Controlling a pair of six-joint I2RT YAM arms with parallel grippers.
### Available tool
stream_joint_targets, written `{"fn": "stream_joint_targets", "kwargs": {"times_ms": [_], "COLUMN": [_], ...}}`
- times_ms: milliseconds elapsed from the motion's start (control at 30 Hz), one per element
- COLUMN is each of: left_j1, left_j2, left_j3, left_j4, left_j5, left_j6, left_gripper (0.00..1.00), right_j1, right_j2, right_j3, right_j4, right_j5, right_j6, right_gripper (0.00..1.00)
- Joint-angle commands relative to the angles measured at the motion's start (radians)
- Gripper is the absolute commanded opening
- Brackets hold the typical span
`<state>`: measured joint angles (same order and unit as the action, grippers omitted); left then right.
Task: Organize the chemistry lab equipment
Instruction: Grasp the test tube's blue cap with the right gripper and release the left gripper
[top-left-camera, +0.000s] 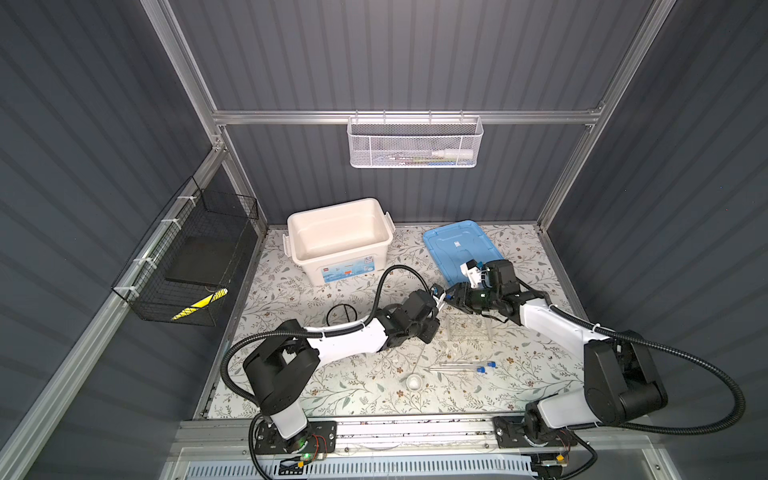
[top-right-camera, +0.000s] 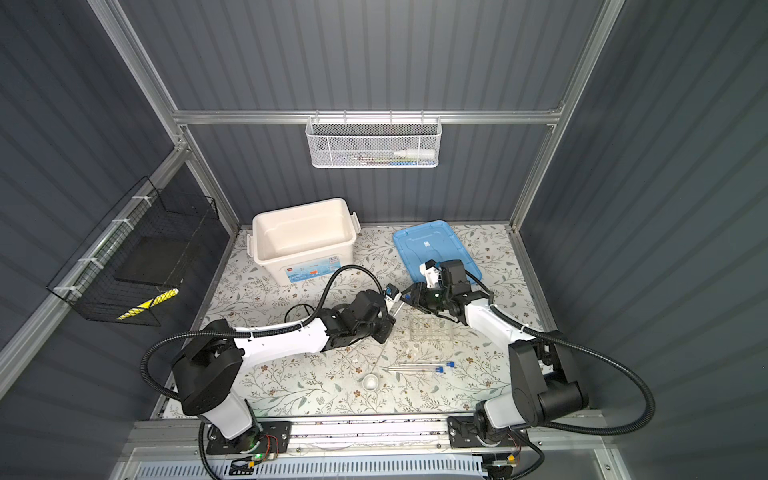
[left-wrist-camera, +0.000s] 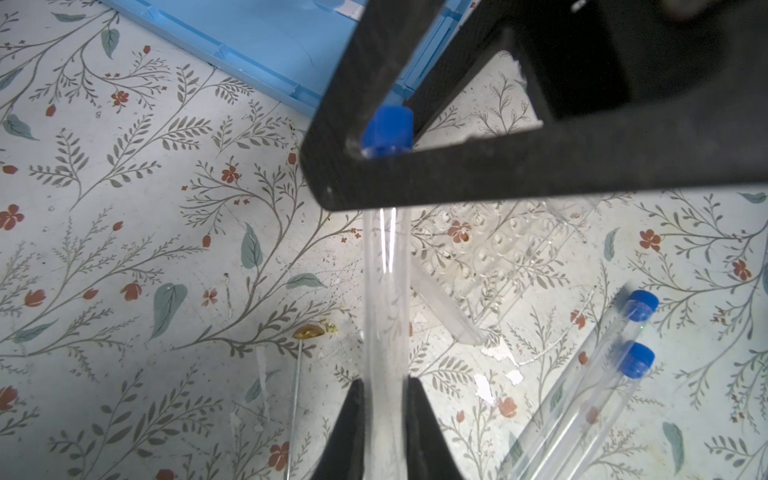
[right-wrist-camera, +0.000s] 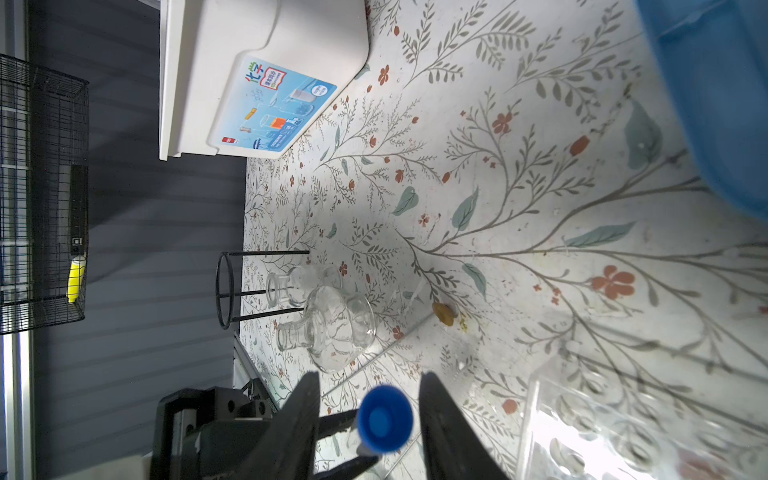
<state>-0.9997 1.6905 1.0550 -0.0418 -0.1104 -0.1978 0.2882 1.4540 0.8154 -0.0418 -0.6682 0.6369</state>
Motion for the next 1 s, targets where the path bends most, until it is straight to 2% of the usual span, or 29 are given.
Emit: {"fn": "stream_joint_targets", "kwargs": {"times_ms": [0,400,733,867,967], "left_j1": [0.001,0.001,-0.001,-0.001,-0.001], "left_j2": [-0.025,-0.022,-0.023,-0.025,-0.031], "left_j3": [0.0,-0.005,-0.01,-0.007,-0.01], "left_j4": [0.011,0.022,0.029,0.021,0.013], "left_j5": [0.011,0.011,0.023,0.021,0.018], "left_j6": [0.018,0.018,0.012,0.011,0.011], "left_gripper": [0.15,0.15,0.16,0.2,0.29], "right_j1": [0.006,0.008,0.008,0.008,0.008], "right_j2": [0.011,0.014,-0.015,-0.036,-0.054], "right_j3": [0.024,0.019,0.011,0.008,0.005], "right_j4": [0.013,0.011,-0.001,-0.008,-0.01], "right_j5": [-0.023,-0.032,-0.003,0.019,0.039], "right_j6": [0.001,0.0,0.001,0.004,0.007], "right_gripper": [0.41,0.25,0.19,0.17,0.17]}}
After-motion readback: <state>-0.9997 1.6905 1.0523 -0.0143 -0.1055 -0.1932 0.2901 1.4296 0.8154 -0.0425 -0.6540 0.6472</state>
